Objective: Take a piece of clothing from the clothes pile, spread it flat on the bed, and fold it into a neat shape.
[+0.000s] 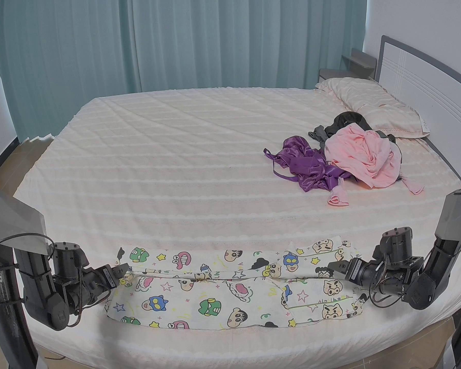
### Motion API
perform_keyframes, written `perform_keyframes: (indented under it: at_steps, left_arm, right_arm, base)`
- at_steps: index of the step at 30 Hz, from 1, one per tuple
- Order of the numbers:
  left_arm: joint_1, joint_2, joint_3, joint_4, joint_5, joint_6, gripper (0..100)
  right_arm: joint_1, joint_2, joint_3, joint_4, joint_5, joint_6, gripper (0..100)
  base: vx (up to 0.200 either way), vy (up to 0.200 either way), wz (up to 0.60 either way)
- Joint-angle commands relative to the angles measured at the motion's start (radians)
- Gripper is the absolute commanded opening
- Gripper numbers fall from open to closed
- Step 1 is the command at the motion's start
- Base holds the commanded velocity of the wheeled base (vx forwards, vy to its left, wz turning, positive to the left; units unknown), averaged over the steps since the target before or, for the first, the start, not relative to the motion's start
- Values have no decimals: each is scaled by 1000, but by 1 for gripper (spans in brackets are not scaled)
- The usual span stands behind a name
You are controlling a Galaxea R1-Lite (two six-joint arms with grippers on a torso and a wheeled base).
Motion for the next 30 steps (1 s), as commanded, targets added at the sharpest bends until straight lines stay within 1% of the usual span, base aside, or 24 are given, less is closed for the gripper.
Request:
perform_keyframes:
  at_steps: [1,5,8,11,13,14,15,16,17,18,19,20,22,23,27,28,30]
  left_arm:
    - [33,-56,-12,0,1,-5,100]
    - [46,-102,-30,6,-3,-14,100]
    - [38,-129,-53,28,-49,-37,100]
    - [24,-172,-116,121,-58,-62,100]
    - [24,-228,-179,236,-60,-80,100]
    - [23,-254,-210,316,-62,-86,100]
    - [19,-280,-257,442,-63,-91,100]
    - [19,-280,-257,442,-63,-91,100]
    - [13,-301,-343,646,-62,-92,100]
    - [13,-301,-368,703,-62,-91,100]
    - [13,-301,-368,703,-62,-91,100]
    - [9,-294,-382,747,-68,-85,100]
    - [9,-294,-380,747,-69,-85,100]
    - [-5,-254,-380,746,-81,-80,100]
    - [-31,-197,-379,727,-77,-75,100]
    - [-53,-175,-373,718,-74,-69,100]
    - [-68,-145,-373,716,-71,-54,100]
  right_arm:
    - [-31,1,-23,-30,-16,4,100]
    - [-36,-1,-23,-45,-17,7,100]
    - [-36,1,-24,-48,-17,11,100]
    - [-36,-1,-24,-50,-16,12,100]
    - [-37,-1,-24,-50,-16,12,100]
    - [-37,-1,-26,-50,-16,12,100]
    - [-41,-1,-27,-51,-14,12,100]
    - [-41,-1,-27,-51,-14,12,100]
    - [-41,5,-39,-54,-16,12,100]
    - [-41,7,-41,-54,-16,12,100]
    - [-41,7,-41,-54,-16,12,100]
    - [-37,9,-41,-54,-16,12,100]
    - [-37,9,-41,-54,-14,12,100]
    - [-34,9,-41,-54,-16,12,100]
    - [-33,10,-41,-54,-16,15,100]
    - [-31,10,-42,-54,-14,21,100]
    - [-30,10,-41,-54,-14,23,100]
  base:
    - [0,0,0]
    - [0,0,0]
    - [0,0,0]
    - [0,0,0]
    - [0,0,0]
    - [0,0,0]
    - [0,0,0]
    - [0,0,0]
    - [0,0,0]
    - [0,0,0]
    - [0,0,0]
    - [0,0,0]
    - [0,0,0]
    - [0,0,0]
    - [0,0,0]
    - [0,0,0]
    - [0,0,0]
